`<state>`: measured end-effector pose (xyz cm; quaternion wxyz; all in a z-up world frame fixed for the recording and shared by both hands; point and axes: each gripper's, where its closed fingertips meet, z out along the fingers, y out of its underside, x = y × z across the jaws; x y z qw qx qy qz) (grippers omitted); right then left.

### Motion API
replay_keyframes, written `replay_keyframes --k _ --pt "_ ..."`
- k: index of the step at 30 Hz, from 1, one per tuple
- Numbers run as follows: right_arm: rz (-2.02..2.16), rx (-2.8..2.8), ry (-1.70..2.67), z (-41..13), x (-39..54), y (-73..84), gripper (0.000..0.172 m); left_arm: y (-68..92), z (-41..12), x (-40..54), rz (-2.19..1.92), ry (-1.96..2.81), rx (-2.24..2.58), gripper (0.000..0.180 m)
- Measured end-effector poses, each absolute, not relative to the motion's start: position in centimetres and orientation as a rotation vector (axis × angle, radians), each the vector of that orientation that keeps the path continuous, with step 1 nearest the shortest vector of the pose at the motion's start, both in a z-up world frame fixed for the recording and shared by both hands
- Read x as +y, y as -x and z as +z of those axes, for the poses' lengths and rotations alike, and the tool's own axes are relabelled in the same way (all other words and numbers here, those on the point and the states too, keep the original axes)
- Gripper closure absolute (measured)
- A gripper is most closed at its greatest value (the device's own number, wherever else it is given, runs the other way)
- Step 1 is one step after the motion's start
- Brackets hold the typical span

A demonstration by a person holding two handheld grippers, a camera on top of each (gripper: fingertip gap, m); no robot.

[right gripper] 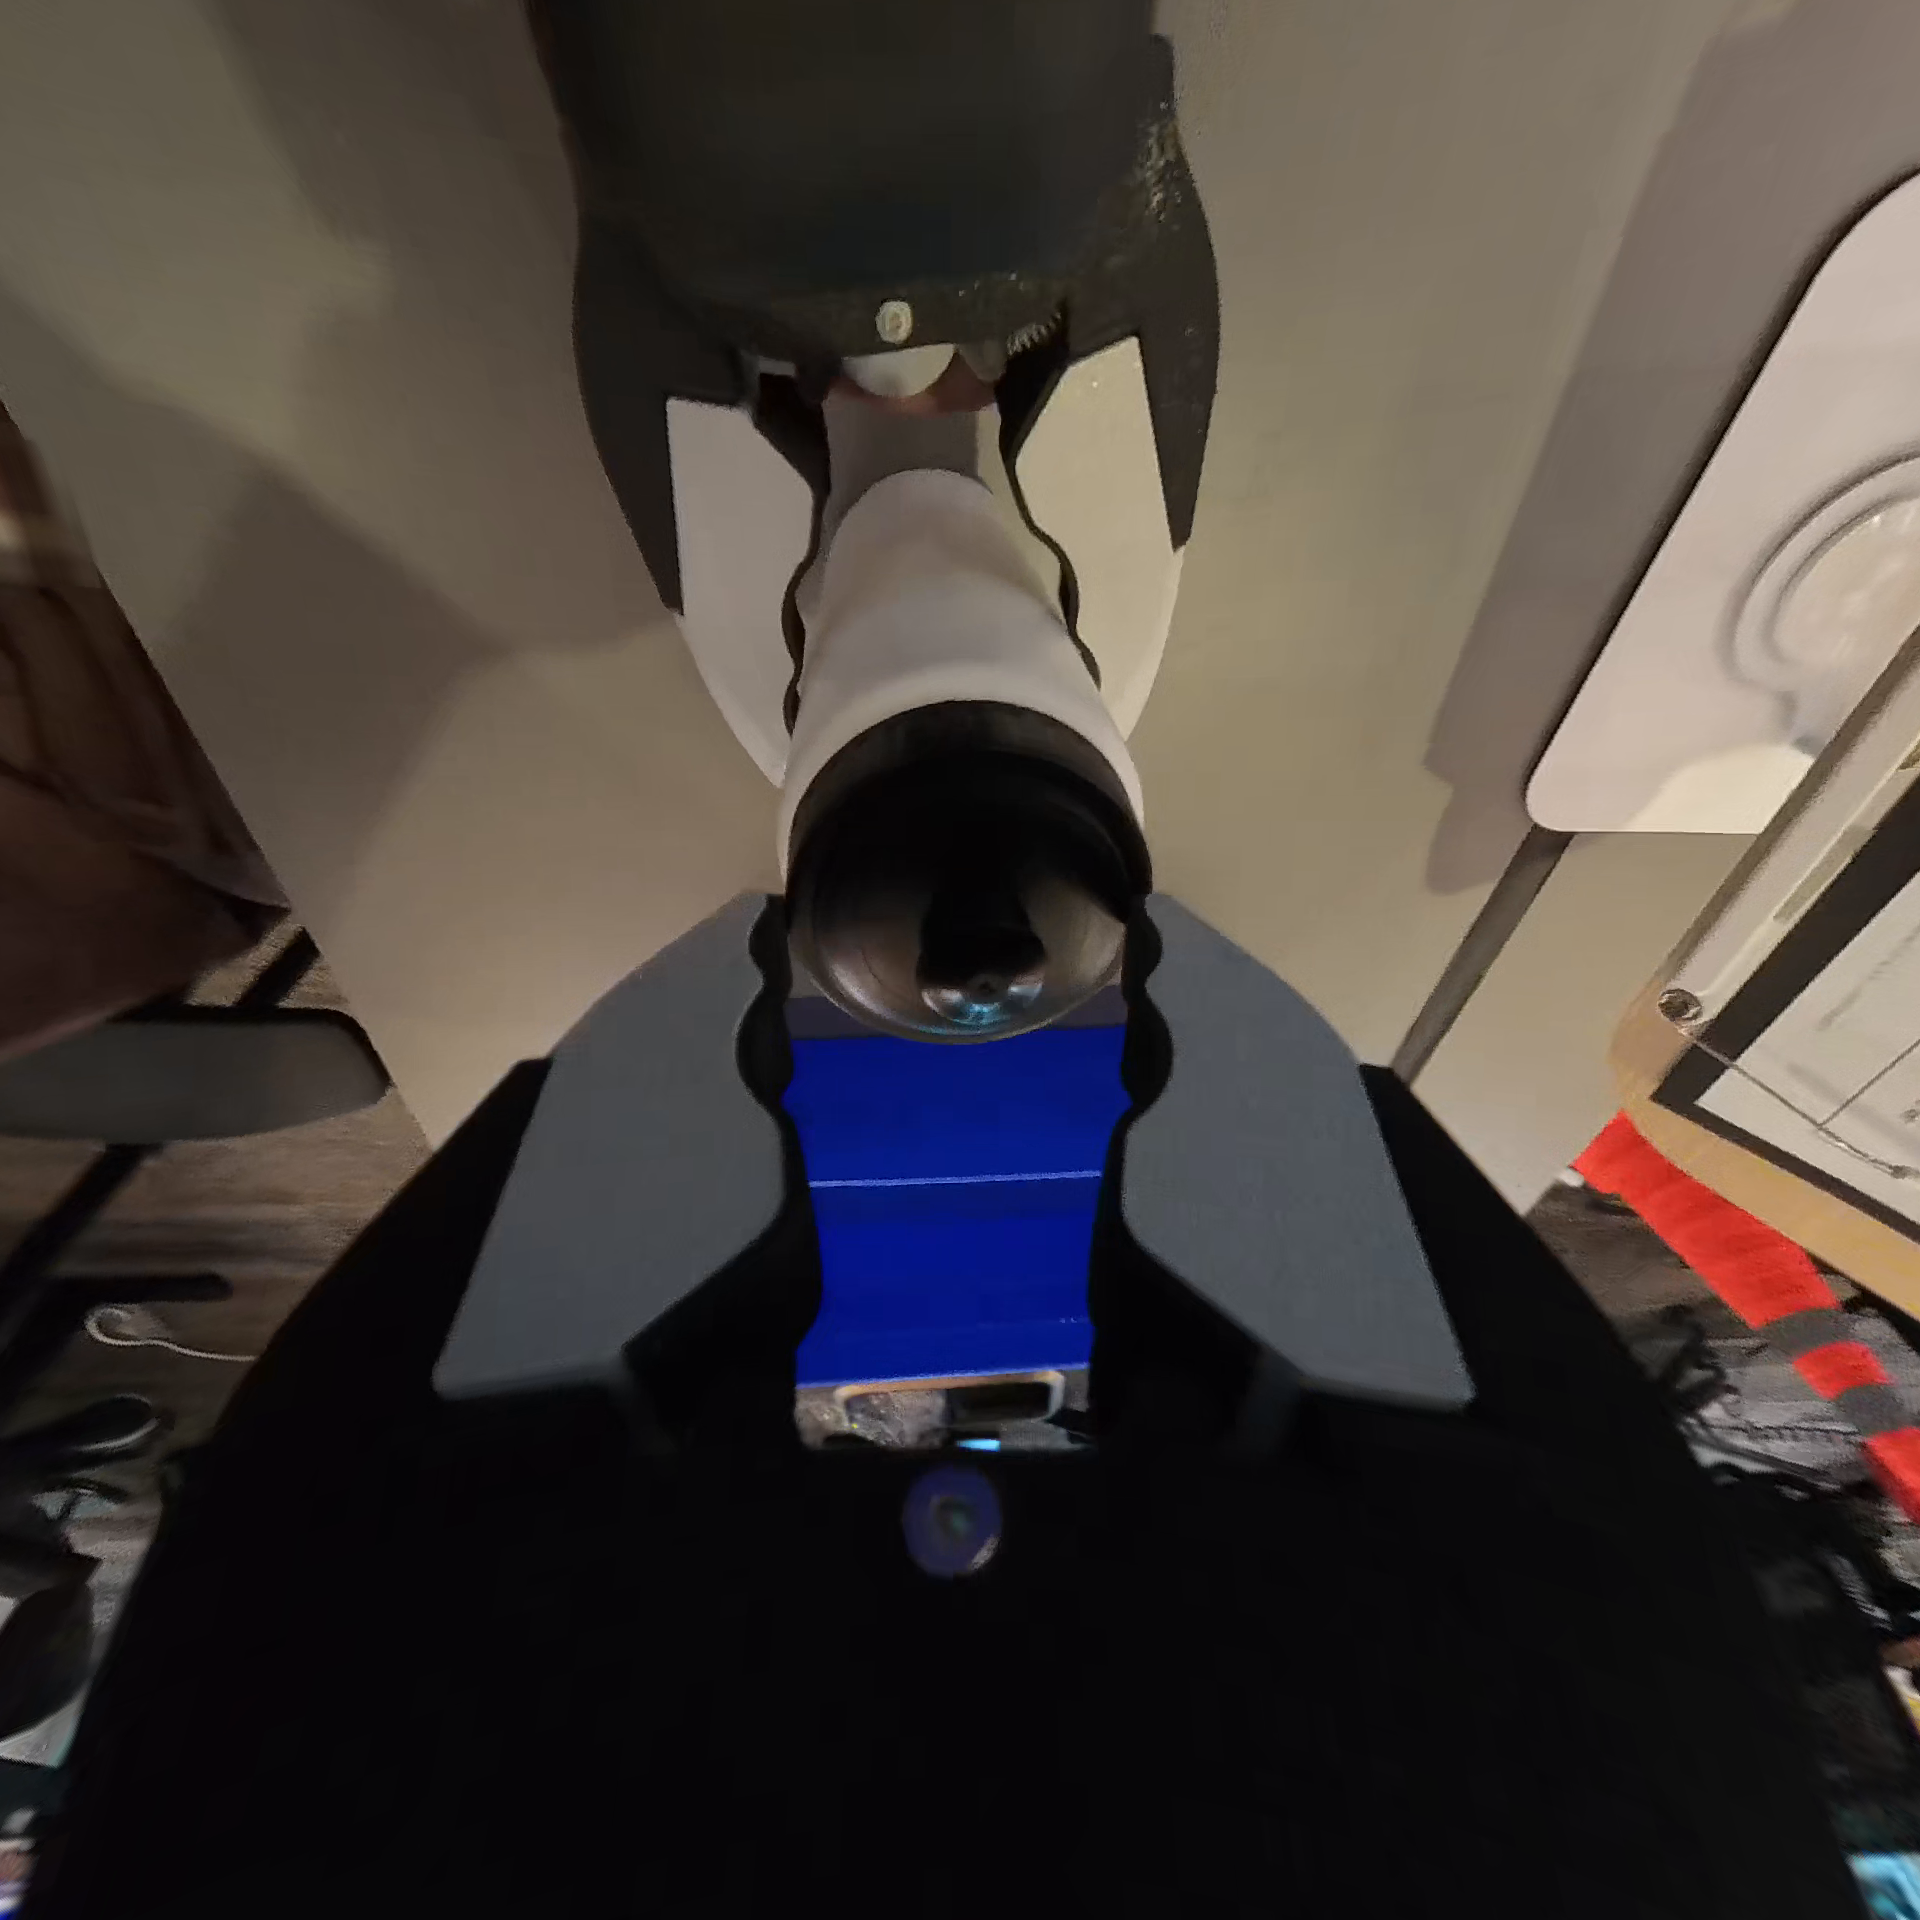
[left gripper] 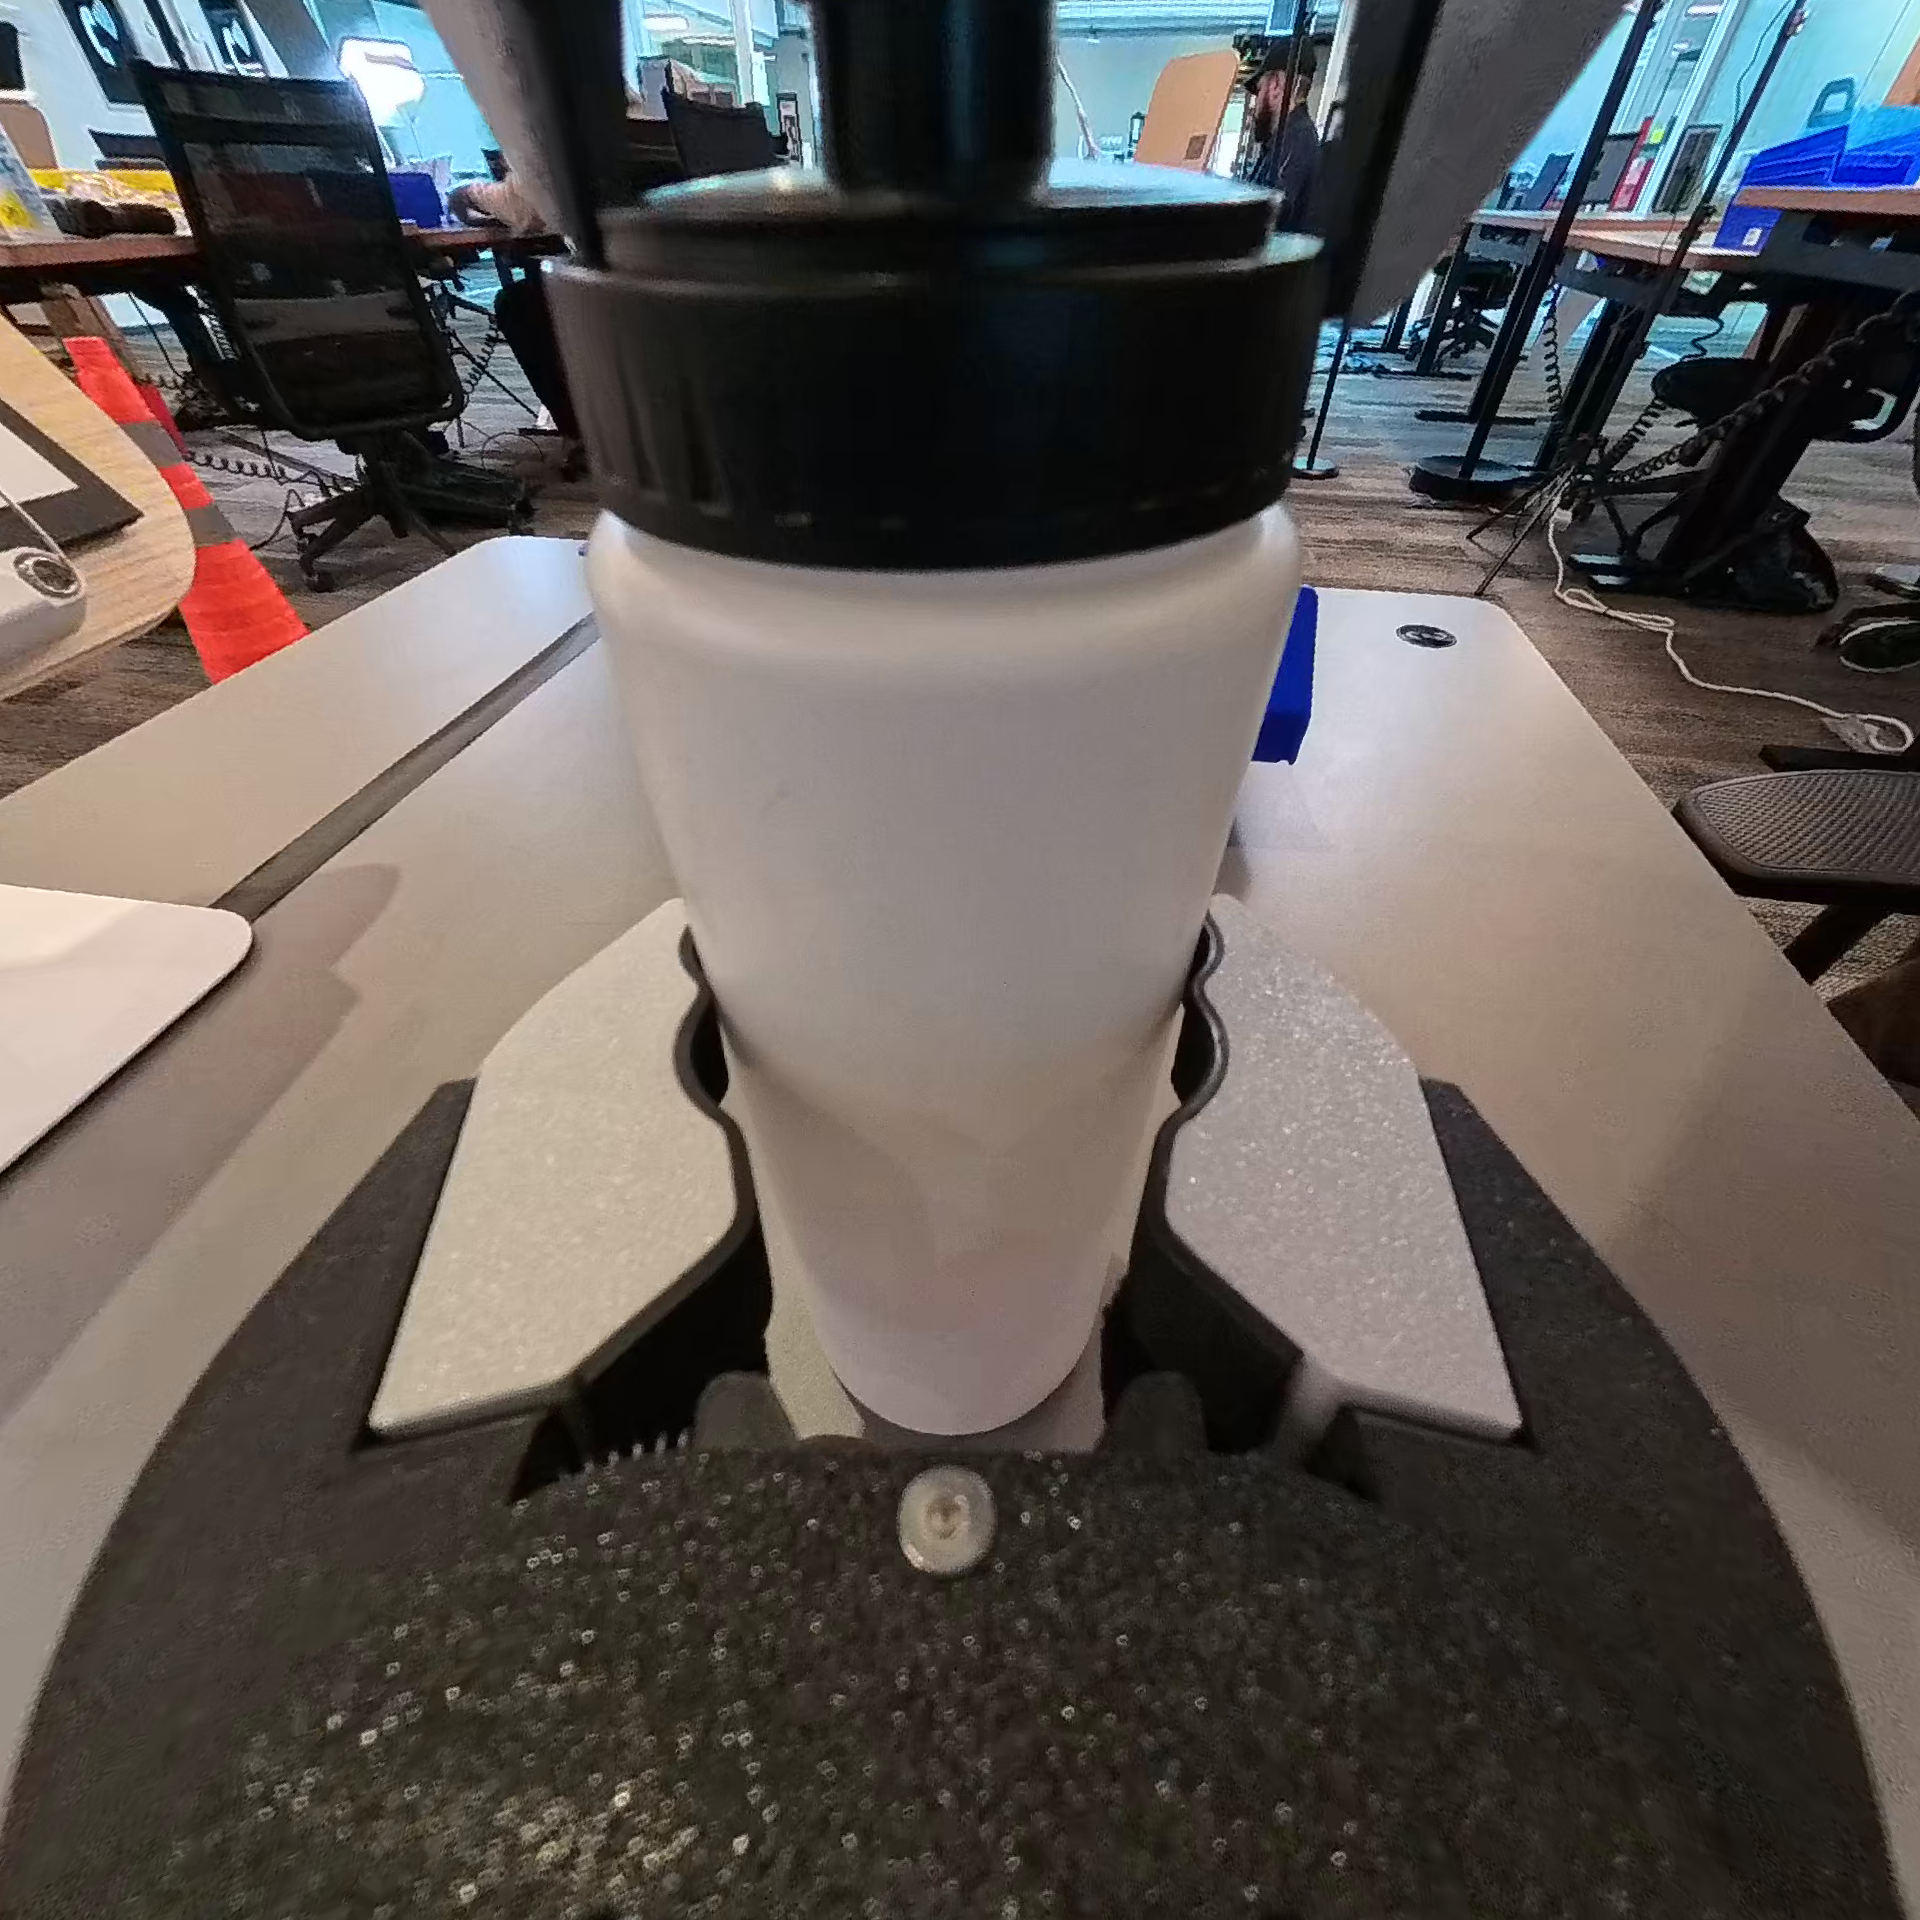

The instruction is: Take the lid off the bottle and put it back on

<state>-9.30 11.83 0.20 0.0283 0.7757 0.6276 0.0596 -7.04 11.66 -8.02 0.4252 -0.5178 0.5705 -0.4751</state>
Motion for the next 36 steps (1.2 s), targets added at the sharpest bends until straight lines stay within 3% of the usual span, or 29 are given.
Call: replay_keyframes --k 2,4,6,13,18,36 --pt "0.158 1.971 -2.373 0.3 11.9 9.3 0.110 7.0 -8.0 11.6 -1.187 1.292 1.428 0.096" --pt "0.190 2.189 -2.217 0.6 12.0 8.9 0.093 7.0 -8.0 11.5 -1.176 1.288 1.435 0.096" --pt "0.285 2.470 -2.017 0.9 12.6 8.4 0.099 6.9 -8.0 11.4 -1.173 1.288 1.438 0.096" --pt "0.296 2.610 -1.882 -0.6 13.0 8.0 0.080 7.0 -8.0 11.4 -1.185 1.285 1.439 0.096" --pt "0.169 2.614 -1.858 -0.9 12.2 9.1 0.101 7.0 -8.0 11.5 -1.191 1.290 1.434 0.096" --pt "0.252 1.815 -2.476 -0.8 11.8 8.4 0.102 6.6 -8.1 11.5 -1.160 1.313 1.428 0.096"
